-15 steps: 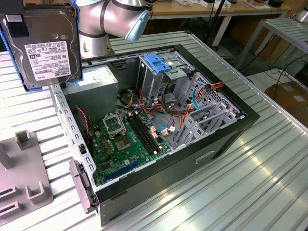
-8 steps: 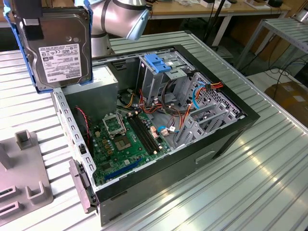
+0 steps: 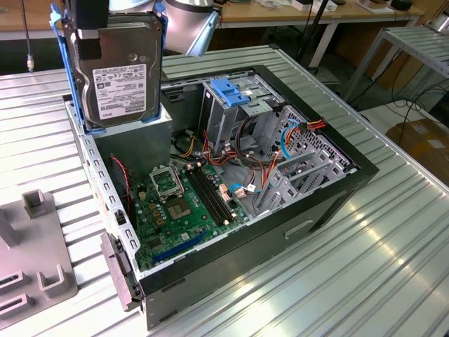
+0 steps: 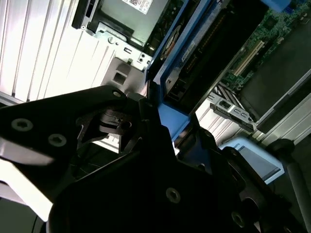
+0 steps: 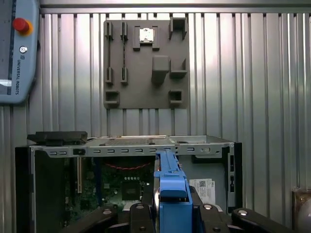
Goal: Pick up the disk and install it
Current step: 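Pick up the disk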
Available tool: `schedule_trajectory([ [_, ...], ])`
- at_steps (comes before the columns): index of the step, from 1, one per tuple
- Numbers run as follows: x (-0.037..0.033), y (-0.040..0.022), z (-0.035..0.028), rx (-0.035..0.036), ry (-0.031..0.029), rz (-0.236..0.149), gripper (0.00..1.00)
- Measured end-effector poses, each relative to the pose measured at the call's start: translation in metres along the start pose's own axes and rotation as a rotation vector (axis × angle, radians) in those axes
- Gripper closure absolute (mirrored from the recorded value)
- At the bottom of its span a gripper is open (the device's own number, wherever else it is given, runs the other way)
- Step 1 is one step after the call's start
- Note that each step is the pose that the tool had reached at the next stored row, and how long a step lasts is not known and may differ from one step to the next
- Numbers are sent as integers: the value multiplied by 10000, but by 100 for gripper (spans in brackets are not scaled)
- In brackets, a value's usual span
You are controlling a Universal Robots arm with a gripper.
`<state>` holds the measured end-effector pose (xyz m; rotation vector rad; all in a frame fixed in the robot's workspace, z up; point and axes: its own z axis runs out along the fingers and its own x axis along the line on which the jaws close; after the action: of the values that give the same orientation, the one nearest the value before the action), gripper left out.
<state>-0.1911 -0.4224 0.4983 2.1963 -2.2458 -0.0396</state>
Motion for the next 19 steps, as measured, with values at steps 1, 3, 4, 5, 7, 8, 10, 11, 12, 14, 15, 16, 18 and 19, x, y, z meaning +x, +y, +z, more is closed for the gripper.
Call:
schedule_trajectory([
  [1,6,-30,0,0,-1,1,63],
  [3,17,-89,-2,0,0,1,63],
  [4,22,-113,-3,-1,0,0,63],
  [5,28,-145,-3,0,0,0,63],
  [7,39,-201,-4,0,0,1,63],
  [8,45,-228,-5,0,0,1,63],
  [10,61,-315,-7,0,0,0,63],
  [11,69,-356,-8,0,0,1,63],
  [12,74,-383,-8,0,0,1,63],
  [14,85,-435,-9,0,0,1,63],
  [15,91,-461,-10,0,0,0,63],
  [16,96,-486,-10,0,-1,1,63],
  [18,106,-538,-11,0,0,1,63],
  [19,112,-565,-12,0,0,1,63],
])
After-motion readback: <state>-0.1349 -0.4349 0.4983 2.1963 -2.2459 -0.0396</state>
